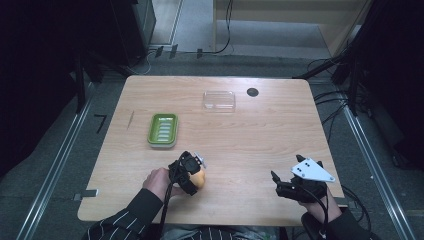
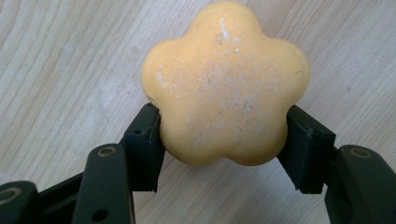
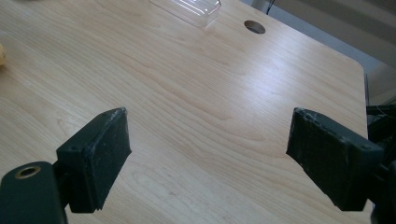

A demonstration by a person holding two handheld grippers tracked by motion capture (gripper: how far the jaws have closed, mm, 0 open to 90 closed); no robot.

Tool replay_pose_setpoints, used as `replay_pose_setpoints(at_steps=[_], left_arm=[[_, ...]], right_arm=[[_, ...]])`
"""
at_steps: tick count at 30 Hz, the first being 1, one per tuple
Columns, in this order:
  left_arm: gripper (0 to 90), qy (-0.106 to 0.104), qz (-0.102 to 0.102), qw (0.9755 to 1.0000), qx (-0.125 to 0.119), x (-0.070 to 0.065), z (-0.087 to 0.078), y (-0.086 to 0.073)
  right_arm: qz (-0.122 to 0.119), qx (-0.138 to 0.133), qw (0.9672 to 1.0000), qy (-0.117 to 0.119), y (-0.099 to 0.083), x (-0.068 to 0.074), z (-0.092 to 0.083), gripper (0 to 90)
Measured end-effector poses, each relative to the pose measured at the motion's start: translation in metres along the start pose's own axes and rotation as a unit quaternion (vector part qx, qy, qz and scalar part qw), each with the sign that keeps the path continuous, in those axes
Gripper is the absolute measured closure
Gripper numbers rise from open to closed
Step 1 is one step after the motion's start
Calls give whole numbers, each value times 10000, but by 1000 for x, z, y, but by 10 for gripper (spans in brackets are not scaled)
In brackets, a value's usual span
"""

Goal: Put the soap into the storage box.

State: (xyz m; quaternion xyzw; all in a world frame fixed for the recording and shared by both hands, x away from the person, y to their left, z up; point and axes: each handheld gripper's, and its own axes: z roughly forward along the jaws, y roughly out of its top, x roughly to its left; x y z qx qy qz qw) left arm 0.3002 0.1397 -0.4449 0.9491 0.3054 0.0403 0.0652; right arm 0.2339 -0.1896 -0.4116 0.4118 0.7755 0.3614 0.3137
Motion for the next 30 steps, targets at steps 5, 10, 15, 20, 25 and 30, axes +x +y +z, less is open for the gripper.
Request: replay_pose_setpoints(at_steps=[5, 10, 15, 20, 25, 30], left_arm=[[397, 34, -47, 10000, -17, 3, -2, -3], [397, 41, -157, 9999, -22, 9, -5, -8], [397, 54, -200, 9998, -10, 14, -7, -13], [397, 71, -315, 9994, -91, 17, -10, -18], [396, 98, -421, 9990, -114, 22, -13, -23], [396, 107, -486, 9987, -137, 28, -15, -27]], right_arm=[[9, -10, 10000, -7, 0, 0, 0, 137], [13, -14, 10000, -2, 0, 0, 0, 137], [14, -12, 10000, -6, 0, 0, 0, 137], [11, -15, 10000, 0, 0, 0, -1, 137], [11, -15, 10000, -2, 0, 0, 0, 137], [14, -17, 10000, 2, 0, 0, 0, 137]])
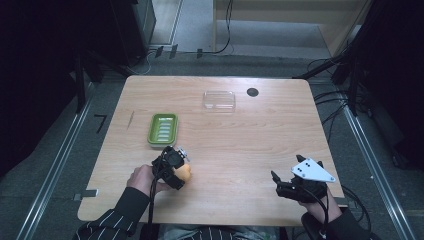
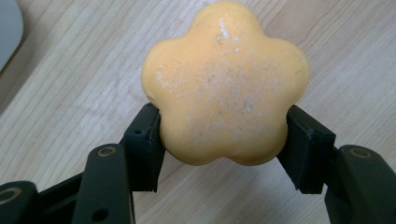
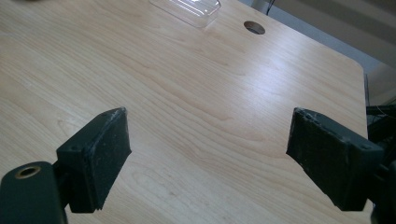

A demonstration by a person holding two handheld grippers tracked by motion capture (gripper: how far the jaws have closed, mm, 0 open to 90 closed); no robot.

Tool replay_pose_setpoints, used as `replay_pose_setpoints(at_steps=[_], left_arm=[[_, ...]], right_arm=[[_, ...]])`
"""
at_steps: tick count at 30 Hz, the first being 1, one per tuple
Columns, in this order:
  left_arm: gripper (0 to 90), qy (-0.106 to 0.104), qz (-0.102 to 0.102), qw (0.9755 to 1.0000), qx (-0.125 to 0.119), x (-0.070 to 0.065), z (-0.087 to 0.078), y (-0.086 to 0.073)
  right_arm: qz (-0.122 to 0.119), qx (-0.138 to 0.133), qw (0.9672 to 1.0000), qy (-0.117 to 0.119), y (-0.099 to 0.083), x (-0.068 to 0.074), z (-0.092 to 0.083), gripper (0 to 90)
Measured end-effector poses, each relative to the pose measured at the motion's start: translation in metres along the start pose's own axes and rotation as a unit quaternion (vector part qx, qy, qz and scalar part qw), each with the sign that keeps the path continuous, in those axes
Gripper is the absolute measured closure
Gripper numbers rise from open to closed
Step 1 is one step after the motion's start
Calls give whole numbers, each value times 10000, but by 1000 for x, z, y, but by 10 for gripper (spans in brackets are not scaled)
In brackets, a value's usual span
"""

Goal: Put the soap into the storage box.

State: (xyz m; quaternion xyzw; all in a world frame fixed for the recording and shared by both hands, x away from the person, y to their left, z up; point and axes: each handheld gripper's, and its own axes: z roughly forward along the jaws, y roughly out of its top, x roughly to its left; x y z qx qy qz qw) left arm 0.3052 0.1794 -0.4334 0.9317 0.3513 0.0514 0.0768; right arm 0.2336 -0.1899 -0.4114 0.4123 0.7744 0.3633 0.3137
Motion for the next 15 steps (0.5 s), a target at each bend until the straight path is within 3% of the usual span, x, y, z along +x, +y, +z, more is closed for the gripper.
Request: replay_pose_setpoints(at_steps=[15], left_arm=[[396, 63, -209, 9998, -41, 13, -7, -10]], right_arm=[[4, -9, 10000, 0, 0, 0, 0, 137]])
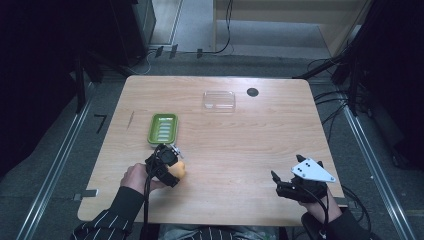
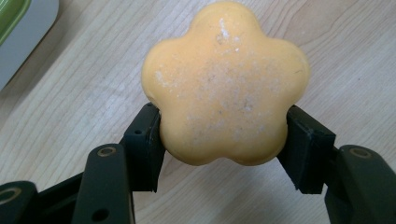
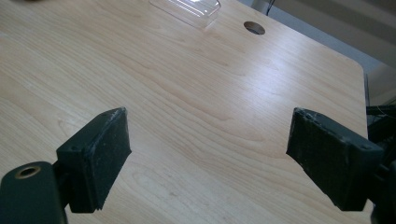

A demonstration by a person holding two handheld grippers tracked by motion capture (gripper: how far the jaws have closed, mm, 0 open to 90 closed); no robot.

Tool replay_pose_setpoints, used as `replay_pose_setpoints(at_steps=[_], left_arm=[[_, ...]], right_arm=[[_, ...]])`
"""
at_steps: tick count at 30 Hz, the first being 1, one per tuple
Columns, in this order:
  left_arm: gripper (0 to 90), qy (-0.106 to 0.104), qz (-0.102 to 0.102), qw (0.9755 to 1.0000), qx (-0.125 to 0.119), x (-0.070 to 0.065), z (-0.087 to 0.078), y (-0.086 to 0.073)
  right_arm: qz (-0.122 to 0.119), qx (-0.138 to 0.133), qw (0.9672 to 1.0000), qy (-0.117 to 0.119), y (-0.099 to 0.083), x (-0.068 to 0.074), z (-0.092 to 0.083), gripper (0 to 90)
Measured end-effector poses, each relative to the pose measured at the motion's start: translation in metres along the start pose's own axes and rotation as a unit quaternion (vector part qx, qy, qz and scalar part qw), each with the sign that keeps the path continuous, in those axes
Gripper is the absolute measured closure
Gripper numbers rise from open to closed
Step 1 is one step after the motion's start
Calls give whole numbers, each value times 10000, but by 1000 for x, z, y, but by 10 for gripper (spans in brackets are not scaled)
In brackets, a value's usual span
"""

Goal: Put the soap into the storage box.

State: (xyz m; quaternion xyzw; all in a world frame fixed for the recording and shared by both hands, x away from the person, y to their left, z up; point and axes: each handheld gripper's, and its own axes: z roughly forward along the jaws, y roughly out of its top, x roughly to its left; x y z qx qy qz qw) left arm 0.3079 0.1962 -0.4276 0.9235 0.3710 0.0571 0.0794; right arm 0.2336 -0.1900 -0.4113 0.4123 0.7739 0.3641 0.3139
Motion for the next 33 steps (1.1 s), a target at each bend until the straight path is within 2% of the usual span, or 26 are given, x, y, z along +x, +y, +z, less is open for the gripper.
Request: replay_pose_setpoints(at_steps=[30, 33], left_arm=[[397, 171, -397, 9989, -155, 26, -12, -14], [396, 203, -389, 9989, -135, 28, -12, -14]], right_arm=[[-12, -4, 10000, 9, 0, 0, 0, 137], [-2, -1, 10000, 4, 0, 0, 0, 137]])
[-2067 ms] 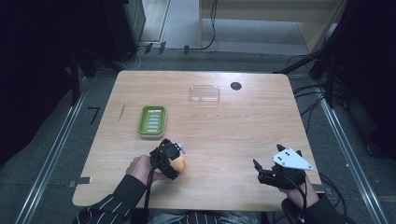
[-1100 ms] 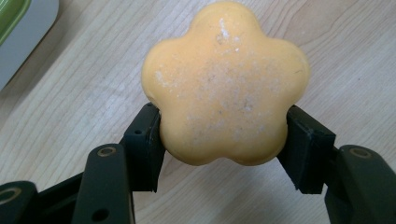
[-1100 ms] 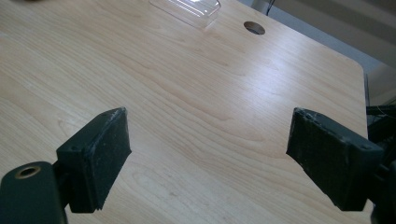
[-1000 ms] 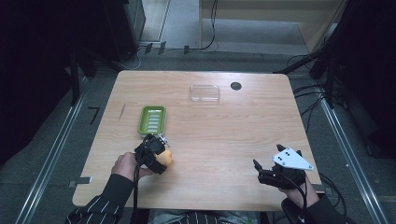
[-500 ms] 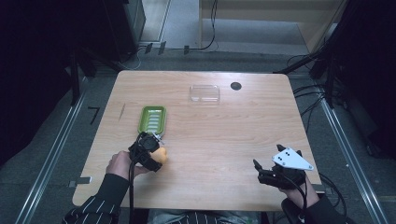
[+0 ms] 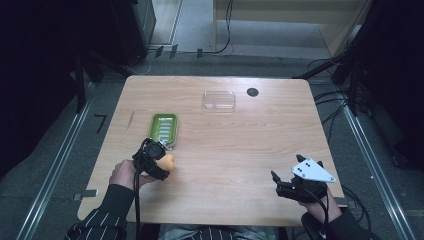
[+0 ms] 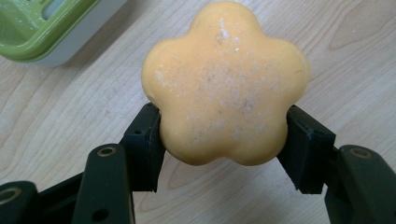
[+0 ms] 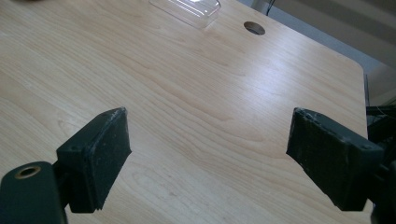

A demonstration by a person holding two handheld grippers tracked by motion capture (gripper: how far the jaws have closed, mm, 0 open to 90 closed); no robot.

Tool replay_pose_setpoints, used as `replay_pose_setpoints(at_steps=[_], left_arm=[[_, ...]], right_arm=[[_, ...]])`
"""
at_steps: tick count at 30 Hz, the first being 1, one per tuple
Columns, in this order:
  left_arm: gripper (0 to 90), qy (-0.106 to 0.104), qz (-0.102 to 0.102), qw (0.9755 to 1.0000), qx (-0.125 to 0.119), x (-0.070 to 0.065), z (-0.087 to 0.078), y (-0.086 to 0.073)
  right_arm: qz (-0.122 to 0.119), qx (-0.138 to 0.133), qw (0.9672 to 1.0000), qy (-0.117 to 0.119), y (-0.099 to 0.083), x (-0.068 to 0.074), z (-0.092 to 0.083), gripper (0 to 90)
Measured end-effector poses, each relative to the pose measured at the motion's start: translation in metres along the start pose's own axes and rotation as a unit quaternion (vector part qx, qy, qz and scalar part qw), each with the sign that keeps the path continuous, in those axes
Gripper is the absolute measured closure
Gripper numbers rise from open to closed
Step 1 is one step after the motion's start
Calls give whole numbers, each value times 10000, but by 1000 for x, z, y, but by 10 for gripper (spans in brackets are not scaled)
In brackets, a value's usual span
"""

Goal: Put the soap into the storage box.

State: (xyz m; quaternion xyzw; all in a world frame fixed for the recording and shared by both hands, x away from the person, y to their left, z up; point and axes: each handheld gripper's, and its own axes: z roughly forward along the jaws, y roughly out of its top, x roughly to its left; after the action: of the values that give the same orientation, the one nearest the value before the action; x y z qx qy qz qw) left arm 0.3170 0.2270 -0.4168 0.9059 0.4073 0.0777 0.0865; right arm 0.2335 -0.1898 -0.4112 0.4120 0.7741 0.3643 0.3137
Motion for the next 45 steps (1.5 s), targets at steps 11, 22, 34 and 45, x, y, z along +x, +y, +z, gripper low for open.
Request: replay_pose_setpoints(at_steps=[11, 22, 34, 45], left_arm=[[396, 92, -196, 9997, -91, 13, 0, 0], [396, 170, -308, 9992, -181, 24, -1, 12], [396, 180, -436, 9982, -380, 34, -7, 27], [396, 235, -534, 9972, -469, 44, -13, 34]], right_arm=[[-11, -2, 10000, -6, 0, 0, 0, 137], [-7, 7, 10000, -12, 0, 0, 0, 137], [-26, 12, 10000, -13, 0, 0, 0, 137], [-11, 14, 10000, -10, 0, 0, 1, 137]])
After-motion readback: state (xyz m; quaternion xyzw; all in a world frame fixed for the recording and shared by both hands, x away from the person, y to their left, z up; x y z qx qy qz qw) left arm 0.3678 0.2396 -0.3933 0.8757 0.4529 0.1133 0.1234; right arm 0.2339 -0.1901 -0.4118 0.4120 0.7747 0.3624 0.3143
